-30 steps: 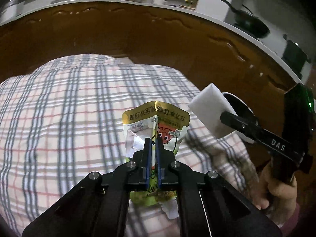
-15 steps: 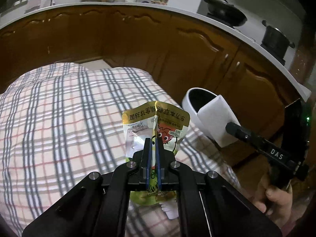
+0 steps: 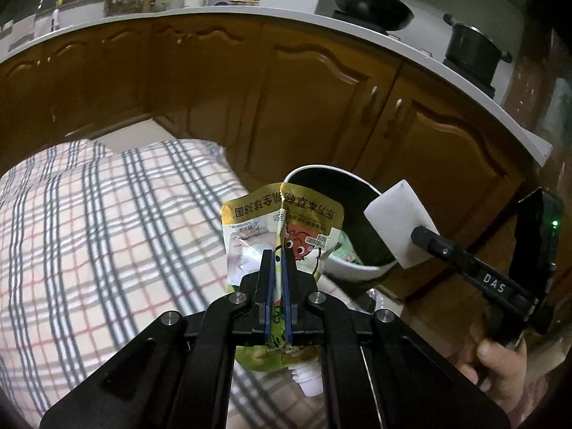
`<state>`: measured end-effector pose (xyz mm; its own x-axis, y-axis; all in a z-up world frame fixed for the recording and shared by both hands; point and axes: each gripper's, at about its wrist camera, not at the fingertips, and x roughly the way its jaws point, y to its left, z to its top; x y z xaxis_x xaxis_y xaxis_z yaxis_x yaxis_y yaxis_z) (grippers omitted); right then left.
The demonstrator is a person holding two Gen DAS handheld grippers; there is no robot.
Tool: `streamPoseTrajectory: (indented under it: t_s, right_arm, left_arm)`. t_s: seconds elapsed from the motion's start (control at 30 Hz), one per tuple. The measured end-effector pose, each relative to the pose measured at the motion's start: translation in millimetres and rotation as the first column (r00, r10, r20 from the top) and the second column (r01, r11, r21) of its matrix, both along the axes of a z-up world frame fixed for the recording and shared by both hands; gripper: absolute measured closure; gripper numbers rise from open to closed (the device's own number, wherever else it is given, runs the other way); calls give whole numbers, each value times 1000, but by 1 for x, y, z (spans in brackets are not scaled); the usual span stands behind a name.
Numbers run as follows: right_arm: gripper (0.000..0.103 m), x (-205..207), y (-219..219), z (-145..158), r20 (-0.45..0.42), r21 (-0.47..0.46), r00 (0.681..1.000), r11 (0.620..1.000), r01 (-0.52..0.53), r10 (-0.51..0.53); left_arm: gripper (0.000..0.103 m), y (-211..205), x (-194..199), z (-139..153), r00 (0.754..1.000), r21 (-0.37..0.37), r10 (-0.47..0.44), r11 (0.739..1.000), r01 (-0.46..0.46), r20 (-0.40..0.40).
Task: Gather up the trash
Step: 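Carry the pouch and foam block over the black bin and release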
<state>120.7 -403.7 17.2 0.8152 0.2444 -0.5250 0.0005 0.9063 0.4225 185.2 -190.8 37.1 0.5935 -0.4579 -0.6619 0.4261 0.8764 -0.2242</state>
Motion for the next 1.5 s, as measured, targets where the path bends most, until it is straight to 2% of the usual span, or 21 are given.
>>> streamPoseTrajectory:
  t_s: [0.37,0.67,1.5]
  right_arm:
    - [69,9,-26,4,2,-33,998,997,66,-66]
    - [69,32,-40,-1,-37,-51,996,995,81,-83]
    - [68,64,-47,-21,-131,-77,989,995,57,-67]
  left_arm:
    - [100,-55,32,18,997,38,-73,997,72,28]
    - [100,-99,59,4,995,80,-101,992,100,-2]
    - [99,-125,86,-24,994,103,-91,990,97,-61]
